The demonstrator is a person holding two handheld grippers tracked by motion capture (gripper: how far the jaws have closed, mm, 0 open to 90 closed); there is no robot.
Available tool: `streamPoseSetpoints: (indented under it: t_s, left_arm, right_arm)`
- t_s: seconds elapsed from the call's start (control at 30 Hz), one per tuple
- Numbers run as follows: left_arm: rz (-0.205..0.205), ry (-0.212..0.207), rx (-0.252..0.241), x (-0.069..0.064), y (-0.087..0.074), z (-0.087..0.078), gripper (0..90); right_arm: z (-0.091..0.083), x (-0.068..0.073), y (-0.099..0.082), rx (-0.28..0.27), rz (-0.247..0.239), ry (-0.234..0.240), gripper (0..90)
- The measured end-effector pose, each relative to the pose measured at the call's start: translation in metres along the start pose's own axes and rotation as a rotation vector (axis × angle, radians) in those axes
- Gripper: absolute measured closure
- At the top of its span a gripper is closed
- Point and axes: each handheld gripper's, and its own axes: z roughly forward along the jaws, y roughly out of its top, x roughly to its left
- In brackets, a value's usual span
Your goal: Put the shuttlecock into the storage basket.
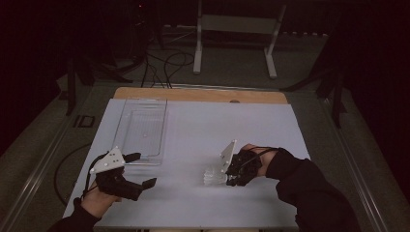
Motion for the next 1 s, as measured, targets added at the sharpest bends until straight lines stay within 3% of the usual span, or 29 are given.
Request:
streamPoseSetpoints:
  t_s: [0.13, 0.4, 0.53, 0.67, 0.83, 1.0]
  left_arm:
    - [0.0, -0.004, 0.01, 0.0, 0.009, 0.003, 0.0]
    - [0.009, 0.057, 0.09, -0.006, 0.028, 0.016, 0.0]
    - [0.015, 0.042, 0.111, -0.006, 0.038, 0.023, 0.0]
    - [0.042, 0.028, 0.155, -0.007, 0.048, 0.031, 0.0]
    - [0.048, -0.009, 0.206, -0.006, 0.057, 0.043, 0.0]
    - [0.09, -0.029, 0.279, -0.008, 0.063, 0.054, 0.1]
  right_arm:
    - [0.0, 0.0, 0.002, 0.0, -0.006, -0.003, 66.2]
    - [0.002, 0.001, 0.004, 0.004, -0.01, -0.001, 66.2]
    - [0.001, 0.002, 0.006, 0.0, -0.02, 0.005, 66.1]
    - [0.001, 0.003, 0.009, 0.002, -0.039, 0.004, 66.2]
    - [0.001, 0.004, 0.011, 0.008, -0.044, 0.009, 66.1]
    - [0.002, 0.005, 0.014, 0.018, -0.055, 0.007, 66.1]
